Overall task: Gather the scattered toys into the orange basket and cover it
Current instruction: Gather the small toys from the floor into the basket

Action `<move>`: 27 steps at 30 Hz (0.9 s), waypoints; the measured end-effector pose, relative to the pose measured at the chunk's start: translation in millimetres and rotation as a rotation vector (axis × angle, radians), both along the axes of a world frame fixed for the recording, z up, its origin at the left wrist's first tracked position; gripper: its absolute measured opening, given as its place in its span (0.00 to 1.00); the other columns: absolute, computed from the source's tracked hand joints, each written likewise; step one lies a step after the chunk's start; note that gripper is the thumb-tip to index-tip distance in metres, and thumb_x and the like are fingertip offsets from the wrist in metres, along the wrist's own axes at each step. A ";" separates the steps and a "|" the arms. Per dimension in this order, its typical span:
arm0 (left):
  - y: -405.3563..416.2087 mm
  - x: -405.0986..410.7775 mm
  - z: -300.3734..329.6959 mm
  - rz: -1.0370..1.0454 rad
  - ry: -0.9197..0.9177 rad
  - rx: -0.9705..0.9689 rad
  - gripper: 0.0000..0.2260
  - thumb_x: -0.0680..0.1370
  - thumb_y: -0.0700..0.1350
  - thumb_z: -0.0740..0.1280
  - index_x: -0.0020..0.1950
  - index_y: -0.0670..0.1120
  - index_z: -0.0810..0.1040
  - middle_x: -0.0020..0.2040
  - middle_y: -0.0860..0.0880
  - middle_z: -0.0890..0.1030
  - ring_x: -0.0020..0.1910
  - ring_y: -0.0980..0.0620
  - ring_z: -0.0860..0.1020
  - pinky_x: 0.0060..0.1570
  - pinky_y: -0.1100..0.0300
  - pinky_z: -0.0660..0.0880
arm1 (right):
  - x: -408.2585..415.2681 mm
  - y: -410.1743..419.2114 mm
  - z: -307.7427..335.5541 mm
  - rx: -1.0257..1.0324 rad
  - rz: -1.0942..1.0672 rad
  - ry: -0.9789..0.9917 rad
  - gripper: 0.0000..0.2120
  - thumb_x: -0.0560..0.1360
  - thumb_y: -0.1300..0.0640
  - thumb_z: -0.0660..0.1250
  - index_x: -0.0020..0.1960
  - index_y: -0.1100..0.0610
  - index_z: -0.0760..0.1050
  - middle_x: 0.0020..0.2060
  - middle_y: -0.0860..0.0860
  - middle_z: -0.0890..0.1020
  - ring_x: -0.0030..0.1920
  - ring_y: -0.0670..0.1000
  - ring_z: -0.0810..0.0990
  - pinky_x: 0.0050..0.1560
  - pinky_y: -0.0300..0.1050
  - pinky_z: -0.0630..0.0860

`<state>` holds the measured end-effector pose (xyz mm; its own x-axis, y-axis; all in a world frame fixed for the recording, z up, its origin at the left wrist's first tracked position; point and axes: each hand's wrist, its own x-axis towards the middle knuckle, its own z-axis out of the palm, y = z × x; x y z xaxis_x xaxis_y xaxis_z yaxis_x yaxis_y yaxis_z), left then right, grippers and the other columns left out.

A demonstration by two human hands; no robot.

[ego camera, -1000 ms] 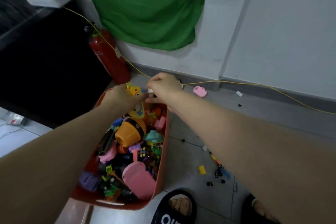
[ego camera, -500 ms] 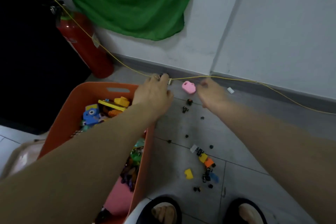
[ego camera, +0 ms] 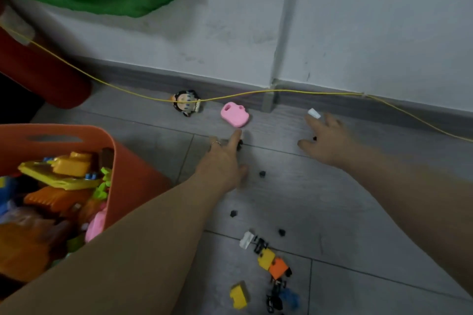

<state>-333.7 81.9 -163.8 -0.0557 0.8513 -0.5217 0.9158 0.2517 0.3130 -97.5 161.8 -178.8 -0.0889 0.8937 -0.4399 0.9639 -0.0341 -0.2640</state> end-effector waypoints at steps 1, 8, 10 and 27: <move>6.0 1.8 -4.2 -0.017 0.006 0.028 0.37 0.77 0.54 0.67 0.79 0.59 0.47 0.74 0.35 0.55 0.64 0.35 0.72 0.64 0.47 0.71 | 0.3 8.2 -2.5 0.012 0.029 -0.005 0.34 0.77 0.43 0.63 0.79 0.46 0.52 0.79 0.58 0.49 0.77 0.62 0.49 0.76 0.55 0.54; 25.0 13.8 -21.2 -0.094 0.099 0.095 0.20 0.78 0.47 0.65 0.67 0.42 0.66 0.66 0.38 0.66 0.60 0.37 0.75 0.57 0.48 0.73 | -2.8 20.9 -6.2 0.120 0.091 0.007 0.24 0.76 0.52 0.68 0.68 0.62 0.73 0.69 0.60 0.67 0.68 0.63 0.67 0.69 0.47 0.63; 21.5 15.9 -22.7 -0.133 0.131 0.115 0.17 0.79 0.43 0.63 0.67 0.42 0.66 0.66 0.38 0.68 0.59 0.38 0.75 0.54 0.47 0.73 | -6.6 13.3 -7.1 0.212 0.102 0.043 0.14 0.74 0.57 0.69 0.55 0.65 0.80 0.58 0.62 0.74 0.59 0.64 0.74 0.62 0.49 0.70; 5.3 5.7 -20.2 0.362 -0.210 0.201 0.09 0.81 0.43 0.58 0.56 0.39 0.72 0.57 0.38 0.78 0.56 0.38 0.75 0.52 0.52 0.71 | -14.7 -78.6 -40.5 0.440 0.202 -0.051 0.19 0.69 0.72 0.69 0.59 0.62 0.73 0.48 0.60 0.73 0.42 0.59 0.74 0.30 0.45 0.66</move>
<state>-328.0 87.2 -184.0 -0.2790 0.8819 -0.3800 0.6914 0.4591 0.5578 -112.2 83.2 -219.3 -0.2678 0.9629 -0.0328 0.9518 0.2591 -0.1641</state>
